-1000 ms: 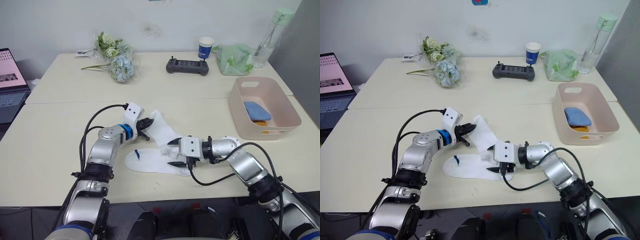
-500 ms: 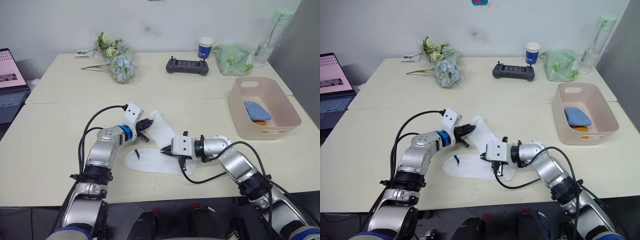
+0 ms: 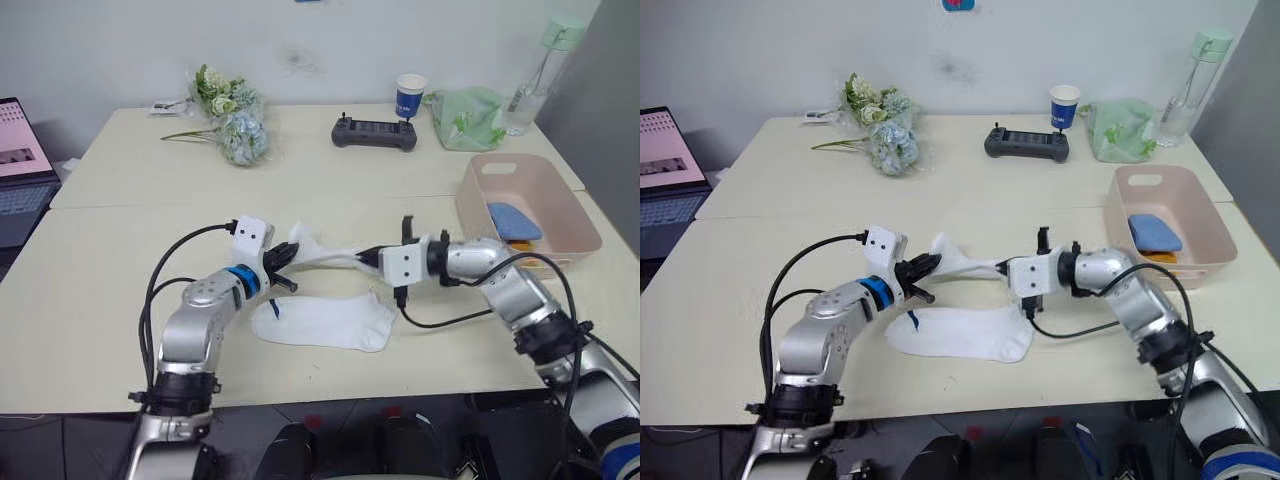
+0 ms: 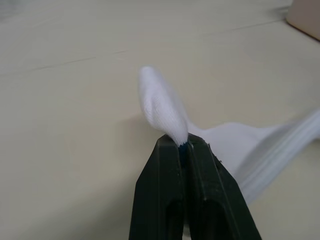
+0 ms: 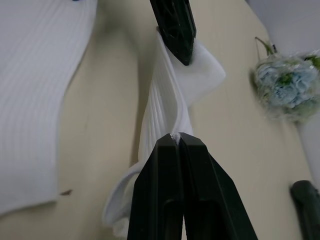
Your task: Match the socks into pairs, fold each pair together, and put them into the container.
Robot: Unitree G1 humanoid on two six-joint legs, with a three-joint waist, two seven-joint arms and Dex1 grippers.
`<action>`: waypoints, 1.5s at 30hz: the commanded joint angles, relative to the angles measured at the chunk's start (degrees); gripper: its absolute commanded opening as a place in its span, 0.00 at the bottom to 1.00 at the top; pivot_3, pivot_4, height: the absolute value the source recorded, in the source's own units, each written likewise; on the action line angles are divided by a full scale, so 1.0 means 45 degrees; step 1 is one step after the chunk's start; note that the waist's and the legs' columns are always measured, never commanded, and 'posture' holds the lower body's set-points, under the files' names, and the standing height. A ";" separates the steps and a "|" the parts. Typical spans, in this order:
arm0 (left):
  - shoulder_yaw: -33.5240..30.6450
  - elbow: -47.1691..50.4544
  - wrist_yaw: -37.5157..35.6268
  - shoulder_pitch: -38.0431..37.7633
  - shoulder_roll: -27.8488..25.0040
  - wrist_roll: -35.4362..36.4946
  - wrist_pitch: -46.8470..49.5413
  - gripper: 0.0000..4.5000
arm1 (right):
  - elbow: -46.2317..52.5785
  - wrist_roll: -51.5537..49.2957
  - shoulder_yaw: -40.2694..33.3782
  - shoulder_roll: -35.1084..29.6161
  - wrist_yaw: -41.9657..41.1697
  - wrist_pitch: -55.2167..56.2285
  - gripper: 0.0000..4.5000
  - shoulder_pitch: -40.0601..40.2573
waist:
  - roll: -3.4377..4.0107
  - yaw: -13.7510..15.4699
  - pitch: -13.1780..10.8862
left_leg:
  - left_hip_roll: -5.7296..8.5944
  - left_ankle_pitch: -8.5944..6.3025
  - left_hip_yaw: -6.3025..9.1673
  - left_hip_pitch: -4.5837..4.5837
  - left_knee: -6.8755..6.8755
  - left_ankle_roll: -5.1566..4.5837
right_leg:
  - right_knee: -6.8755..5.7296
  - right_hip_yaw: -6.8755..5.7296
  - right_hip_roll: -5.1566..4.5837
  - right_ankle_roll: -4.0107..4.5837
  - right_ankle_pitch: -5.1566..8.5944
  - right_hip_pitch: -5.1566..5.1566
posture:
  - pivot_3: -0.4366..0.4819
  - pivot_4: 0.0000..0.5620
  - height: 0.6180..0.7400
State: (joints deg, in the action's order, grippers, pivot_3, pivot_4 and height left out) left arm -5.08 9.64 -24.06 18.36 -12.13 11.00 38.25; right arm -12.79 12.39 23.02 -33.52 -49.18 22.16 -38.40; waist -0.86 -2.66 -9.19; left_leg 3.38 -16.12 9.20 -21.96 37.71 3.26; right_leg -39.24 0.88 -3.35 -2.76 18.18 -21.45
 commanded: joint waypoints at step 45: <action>0.2358 -0.6271 -0.6646 0.0450 -0.5908 -0.2260 -1.2599 1.00 | 0.2610 -0.2144 -0.1339 0.0757 -0.0899 -0.3997 0.24 0.2599 | 0.0011 0.0149 0.0003 | -0.0009 0.0001 -0.0008 0.0035 -0.0128 0.0000 | 0.0033 0.0004 0.0007 0.0003 -0.0001 -0.0011 | 0.48 0.27 1.00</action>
State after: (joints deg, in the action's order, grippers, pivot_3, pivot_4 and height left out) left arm 5.70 -18.39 -54.23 19.96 -38.68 1.07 -17.34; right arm -1.99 4.33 19.08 -30.22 -53.38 4.40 -25.73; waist -0.81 -1.99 -9.18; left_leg 3.34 -16.12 9.17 -21.80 37.13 3.26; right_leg -39.09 0.89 -3.33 -2.74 18.18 -21.49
